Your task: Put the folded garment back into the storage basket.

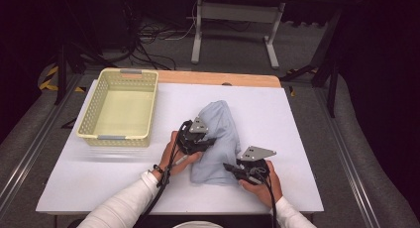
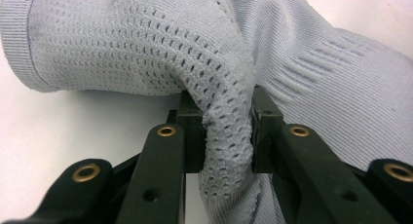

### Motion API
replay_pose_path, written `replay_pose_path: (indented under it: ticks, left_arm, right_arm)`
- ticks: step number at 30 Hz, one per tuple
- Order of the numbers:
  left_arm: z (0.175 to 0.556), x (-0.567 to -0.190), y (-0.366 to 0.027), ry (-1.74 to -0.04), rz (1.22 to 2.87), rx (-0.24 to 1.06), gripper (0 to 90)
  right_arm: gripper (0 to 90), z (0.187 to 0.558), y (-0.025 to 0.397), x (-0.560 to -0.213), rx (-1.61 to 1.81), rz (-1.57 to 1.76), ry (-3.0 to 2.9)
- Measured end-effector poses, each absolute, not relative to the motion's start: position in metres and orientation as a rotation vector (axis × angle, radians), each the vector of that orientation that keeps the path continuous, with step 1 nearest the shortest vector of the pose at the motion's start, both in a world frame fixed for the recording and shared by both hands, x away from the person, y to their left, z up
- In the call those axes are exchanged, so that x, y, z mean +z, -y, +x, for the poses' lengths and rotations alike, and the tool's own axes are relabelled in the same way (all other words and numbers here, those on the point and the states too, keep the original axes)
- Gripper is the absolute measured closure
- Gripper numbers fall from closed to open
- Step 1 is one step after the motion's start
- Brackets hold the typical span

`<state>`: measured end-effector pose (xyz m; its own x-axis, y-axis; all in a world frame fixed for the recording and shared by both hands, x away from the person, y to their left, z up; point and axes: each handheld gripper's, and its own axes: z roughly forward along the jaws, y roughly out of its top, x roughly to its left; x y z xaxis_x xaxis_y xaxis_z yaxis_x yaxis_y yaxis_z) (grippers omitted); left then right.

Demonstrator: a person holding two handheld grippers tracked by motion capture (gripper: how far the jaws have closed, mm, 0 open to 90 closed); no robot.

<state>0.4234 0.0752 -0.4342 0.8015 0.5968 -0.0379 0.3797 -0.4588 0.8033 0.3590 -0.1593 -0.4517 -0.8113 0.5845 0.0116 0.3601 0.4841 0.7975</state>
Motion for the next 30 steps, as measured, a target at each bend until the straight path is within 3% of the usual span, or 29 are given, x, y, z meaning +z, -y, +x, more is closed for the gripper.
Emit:
replay_pose_path:
  ticks: [30]
  left_arm:
    - [0.437, -0.405, -0.06, -0.678, 2.139, 0.459, 72.7]
  right_arm:
    - [70.8, 0.372, 0.162, -0.435, 1.281, 0.82, -2.377]
